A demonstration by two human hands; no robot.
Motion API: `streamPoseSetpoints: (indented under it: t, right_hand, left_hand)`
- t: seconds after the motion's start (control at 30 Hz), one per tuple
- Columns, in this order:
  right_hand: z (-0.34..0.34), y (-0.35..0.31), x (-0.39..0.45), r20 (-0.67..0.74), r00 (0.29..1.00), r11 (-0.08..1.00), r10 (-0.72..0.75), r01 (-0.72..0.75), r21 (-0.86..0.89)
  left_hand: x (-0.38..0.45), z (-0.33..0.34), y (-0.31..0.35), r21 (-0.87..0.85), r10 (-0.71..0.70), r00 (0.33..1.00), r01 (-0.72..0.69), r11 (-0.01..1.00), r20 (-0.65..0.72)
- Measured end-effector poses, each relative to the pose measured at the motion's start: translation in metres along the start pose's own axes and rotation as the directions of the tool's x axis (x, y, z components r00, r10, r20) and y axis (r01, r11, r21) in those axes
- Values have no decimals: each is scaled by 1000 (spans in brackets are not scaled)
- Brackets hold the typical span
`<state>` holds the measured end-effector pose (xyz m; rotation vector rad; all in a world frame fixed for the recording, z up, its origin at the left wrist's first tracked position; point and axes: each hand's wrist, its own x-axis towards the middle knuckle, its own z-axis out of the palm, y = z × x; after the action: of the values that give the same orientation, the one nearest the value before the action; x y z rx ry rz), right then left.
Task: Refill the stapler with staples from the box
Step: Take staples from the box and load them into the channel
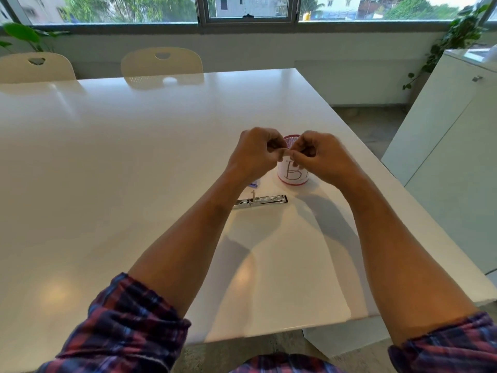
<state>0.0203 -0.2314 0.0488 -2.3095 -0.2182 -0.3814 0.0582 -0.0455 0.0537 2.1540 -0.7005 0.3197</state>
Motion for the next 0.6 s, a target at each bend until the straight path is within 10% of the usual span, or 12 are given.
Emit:
streamPoseSetpoints:
  t: [0.6]
  right_hand:
    - [-12, 8, 33, -79, 997, 950, 6, -30, -310]
  left_hand:
    - [39, 33, 1, 63, -98, 995, 98, 993, -15]
